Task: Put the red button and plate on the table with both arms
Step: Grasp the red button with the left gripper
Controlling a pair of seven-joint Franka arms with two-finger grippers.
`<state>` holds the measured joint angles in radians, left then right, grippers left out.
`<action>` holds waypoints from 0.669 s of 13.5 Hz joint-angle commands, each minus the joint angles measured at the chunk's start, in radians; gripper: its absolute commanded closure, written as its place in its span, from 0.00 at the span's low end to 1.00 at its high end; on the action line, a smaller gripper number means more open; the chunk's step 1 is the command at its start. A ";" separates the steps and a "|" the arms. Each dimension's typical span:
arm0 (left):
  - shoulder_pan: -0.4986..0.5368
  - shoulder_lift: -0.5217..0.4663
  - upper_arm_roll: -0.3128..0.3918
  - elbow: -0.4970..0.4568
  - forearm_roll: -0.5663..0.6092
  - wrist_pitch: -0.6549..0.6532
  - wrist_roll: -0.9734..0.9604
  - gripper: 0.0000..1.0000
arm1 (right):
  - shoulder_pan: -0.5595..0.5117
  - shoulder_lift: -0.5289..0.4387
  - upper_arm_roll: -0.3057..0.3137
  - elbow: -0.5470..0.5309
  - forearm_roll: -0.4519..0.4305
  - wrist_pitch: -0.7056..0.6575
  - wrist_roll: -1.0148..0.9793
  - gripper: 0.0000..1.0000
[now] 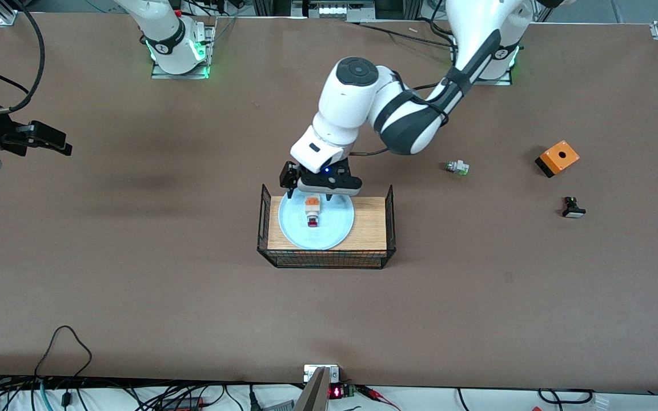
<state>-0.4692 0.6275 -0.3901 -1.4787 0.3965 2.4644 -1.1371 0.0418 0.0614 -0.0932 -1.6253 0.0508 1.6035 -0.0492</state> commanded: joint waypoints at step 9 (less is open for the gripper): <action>-0.114 0.057 0.140 0.047 0.038 -0.007 -0.050 0.46 | -0.008 0.014 0.004 0.008 0.020 0.032 -0.005 0.00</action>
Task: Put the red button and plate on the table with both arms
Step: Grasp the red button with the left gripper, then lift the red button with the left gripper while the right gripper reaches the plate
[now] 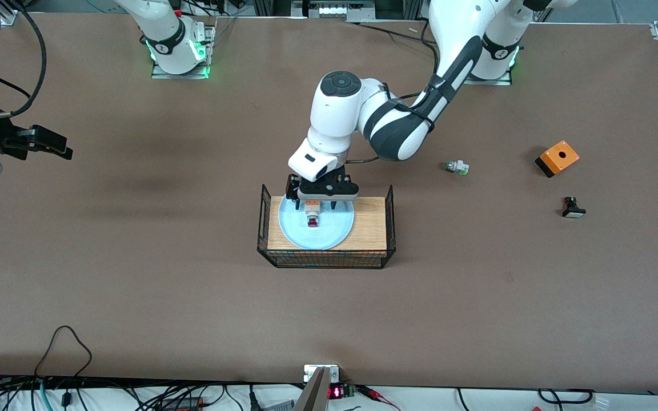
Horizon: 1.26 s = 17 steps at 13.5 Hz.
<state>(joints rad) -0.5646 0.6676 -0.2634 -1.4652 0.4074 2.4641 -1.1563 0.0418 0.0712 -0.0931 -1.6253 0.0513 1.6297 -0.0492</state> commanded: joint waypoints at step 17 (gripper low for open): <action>0.310 -0.287 -0.008 0.142 -0.236 -0.830 0.660 0.86 | 0.331 0.067 0.145 0.033 0.120 0.099 0.978 0.00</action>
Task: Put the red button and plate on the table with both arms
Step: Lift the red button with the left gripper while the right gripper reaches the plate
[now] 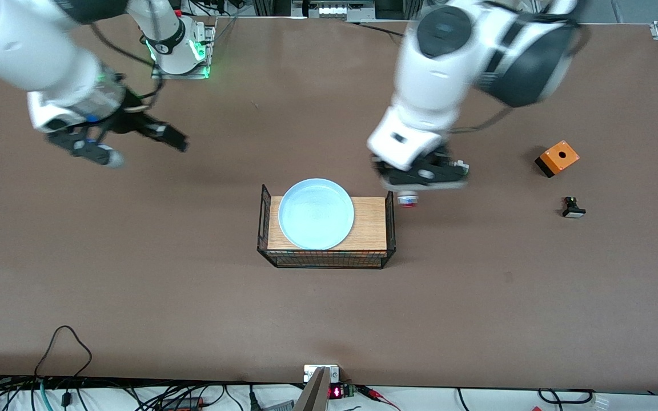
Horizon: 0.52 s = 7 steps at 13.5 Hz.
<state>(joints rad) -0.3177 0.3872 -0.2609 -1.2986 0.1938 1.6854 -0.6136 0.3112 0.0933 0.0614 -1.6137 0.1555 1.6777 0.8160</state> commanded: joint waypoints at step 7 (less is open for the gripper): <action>0.370 0.041 -0.011 -0.366 -0.019 0.306 0.610 0.85 | 0.244 0.270 -0.012 0.066 -0.008 0.298 0.595 0.00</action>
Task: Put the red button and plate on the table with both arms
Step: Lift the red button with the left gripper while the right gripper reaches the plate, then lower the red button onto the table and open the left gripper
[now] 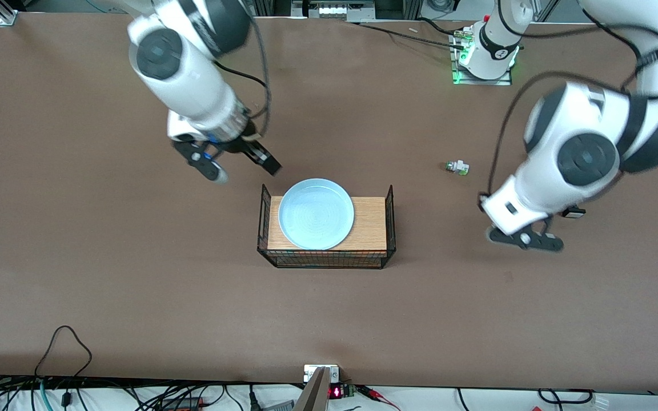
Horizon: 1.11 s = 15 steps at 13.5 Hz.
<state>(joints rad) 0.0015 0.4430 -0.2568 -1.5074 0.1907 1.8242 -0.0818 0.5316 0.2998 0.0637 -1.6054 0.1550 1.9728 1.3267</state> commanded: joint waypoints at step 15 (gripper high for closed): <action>0.181 0.106 -0.016 -0.390 -0.010 0.615 0.178 0.00 | 0.033 0.236 -0.016 0.065 -0.015 0.172 0.131 0.50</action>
<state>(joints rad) 0.1704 0.6056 -0.2581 -1.8880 0.1911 2.4510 0.0920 0.5498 0.5184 0.0527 -1.5691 0.1521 2.1458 1.4285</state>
